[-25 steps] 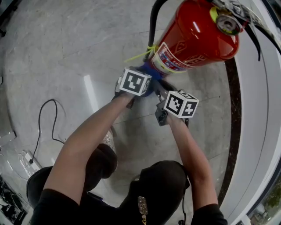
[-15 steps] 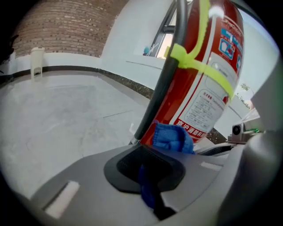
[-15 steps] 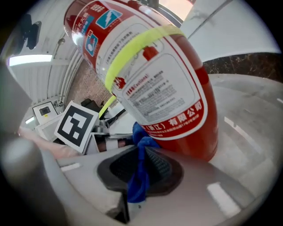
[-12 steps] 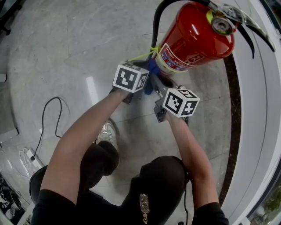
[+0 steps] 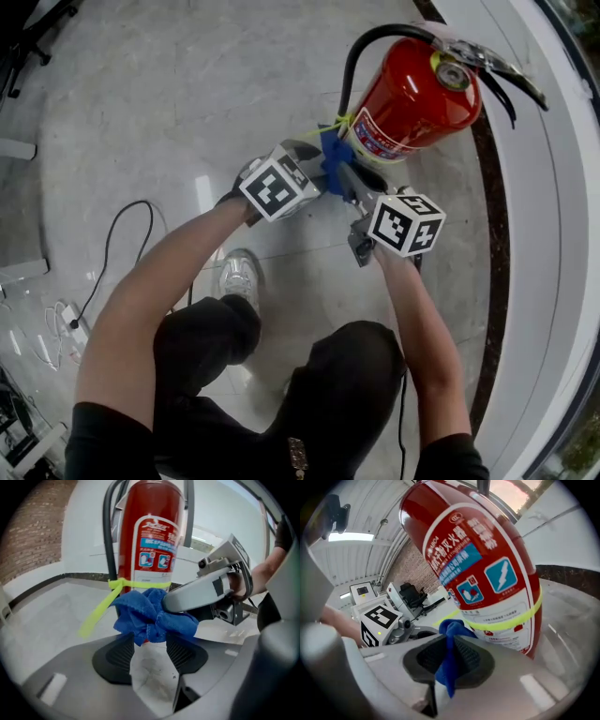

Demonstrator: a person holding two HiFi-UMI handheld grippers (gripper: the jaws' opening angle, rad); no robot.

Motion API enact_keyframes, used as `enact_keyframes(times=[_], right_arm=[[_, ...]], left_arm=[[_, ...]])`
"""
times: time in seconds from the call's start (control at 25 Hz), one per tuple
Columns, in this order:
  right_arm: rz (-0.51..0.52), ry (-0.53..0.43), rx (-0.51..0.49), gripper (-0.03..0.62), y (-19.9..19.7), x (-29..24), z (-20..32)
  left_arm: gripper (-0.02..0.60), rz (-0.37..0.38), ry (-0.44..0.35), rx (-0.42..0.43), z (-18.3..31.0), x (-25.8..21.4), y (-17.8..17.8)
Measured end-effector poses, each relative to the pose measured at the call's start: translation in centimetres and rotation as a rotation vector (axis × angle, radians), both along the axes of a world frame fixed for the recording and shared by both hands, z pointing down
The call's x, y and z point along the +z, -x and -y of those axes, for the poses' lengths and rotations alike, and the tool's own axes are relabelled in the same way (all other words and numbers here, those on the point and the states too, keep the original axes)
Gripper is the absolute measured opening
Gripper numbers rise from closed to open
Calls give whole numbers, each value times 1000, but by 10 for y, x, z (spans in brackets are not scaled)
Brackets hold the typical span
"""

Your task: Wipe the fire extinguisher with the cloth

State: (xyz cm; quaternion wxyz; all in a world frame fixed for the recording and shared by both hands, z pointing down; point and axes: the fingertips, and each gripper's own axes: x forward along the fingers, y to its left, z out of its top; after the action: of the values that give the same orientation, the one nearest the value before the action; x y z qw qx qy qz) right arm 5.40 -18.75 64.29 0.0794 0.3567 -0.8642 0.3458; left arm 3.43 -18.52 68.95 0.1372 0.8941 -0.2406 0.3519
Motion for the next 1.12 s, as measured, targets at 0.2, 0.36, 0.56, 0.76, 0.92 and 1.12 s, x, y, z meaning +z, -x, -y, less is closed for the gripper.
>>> enact_keyframes(times=[0.2,0.36,0.56,0.76,0.92,1.12], right_arm=[[-20,85,-187,46,4,-9,-22],[-33,133,-282,46,13,-8,-32],[-2,85,-317,52,34,-23,-32],[-21,30,-384,98,52,-39,-43],[-158,18,-439,163,47,-34,-59],[-254,26,-448,163,25,-31,-74]], left_arm=[[238,62,-89,180,-24,-16,-20],[210,97,-138,254,-38,-22,-25],[90,106,-138,217,-37,-31,0],[64,81,-99,197,-43,-42,23],[63,89,-68,156,-42,-26,41],[63,112,-68,119,-12,4,62]])
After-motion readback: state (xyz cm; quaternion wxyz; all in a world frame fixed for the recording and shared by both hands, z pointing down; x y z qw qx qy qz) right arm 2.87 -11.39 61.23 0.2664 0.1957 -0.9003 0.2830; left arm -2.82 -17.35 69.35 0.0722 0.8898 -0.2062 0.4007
